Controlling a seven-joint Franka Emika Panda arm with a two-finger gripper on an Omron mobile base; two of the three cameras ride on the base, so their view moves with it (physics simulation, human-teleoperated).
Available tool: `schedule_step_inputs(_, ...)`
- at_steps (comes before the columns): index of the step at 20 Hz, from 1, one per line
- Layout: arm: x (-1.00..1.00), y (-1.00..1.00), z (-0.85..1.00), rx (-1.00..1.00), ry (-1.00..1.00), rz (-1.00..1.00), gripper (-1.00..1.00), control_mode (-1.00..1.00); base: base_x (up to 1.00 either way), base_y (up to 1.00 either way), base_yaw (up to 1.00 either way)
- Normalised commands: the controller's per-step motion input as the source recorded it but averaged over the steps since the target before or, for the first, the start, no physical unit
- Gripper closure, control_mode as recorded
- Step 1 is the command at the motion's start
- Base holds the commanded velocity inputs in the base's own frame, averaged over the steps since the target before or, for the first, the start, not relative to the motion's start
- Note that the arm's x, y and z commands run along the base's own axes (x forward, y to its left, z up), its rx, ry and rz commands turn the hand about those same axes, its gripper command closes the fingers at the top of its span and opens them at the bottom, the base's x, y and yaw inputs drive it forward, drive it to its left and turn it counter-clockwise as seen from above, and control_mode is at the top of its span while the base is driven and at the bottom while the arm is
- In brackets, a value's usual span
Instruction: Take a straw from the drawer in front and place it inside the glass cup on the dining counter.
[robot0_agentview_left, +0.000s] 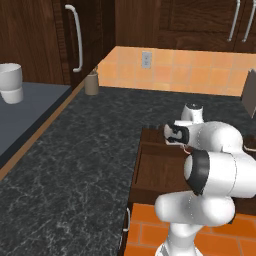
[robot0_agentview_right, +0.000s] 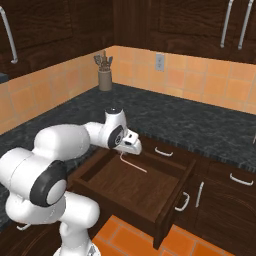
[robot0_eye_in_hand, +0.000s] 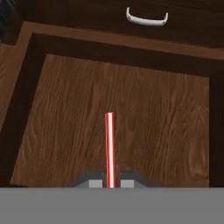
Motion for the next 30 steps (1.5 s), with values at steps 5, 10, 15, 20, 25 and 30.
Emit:
schedule_step_inputs(5, -0.09, -0.10, 1.00, 0.05, 0.23, -0.20, 1.00, -1.00, 0.00, 0.00, 0.00)
schedule_step_inputs(10, -0.70, -0.06, 1.00, 0.08, 0.05, -0.06, 1.00, -1.00, 0.00, 0.00, 0.00)
schedule_step_inputs(15, -0.64, 0.00, 0.89, 0.01, -0.08, 0.00, 1.00, -1.00, 0.00, 0.00, 0.00)
schedule_step_inputs(20, -0.49, 0.21, 0.11, -0.02, -0.14, 0.00, 1.00, -1.00, 0.00, 0.00, 0.00)
schedule_step_inputs(25, -0.44, 0.18, 0.00, -0.03, -0.08, 0.00, 1.00, -1.00, 0.00, 0.00, 0.00)
schedule_step_inputs(30, 0.00, 0.00, 0.00, 0.00, 0.00, 0.00, 1.00, 1.00, -1.00, -0.12, -0.05)
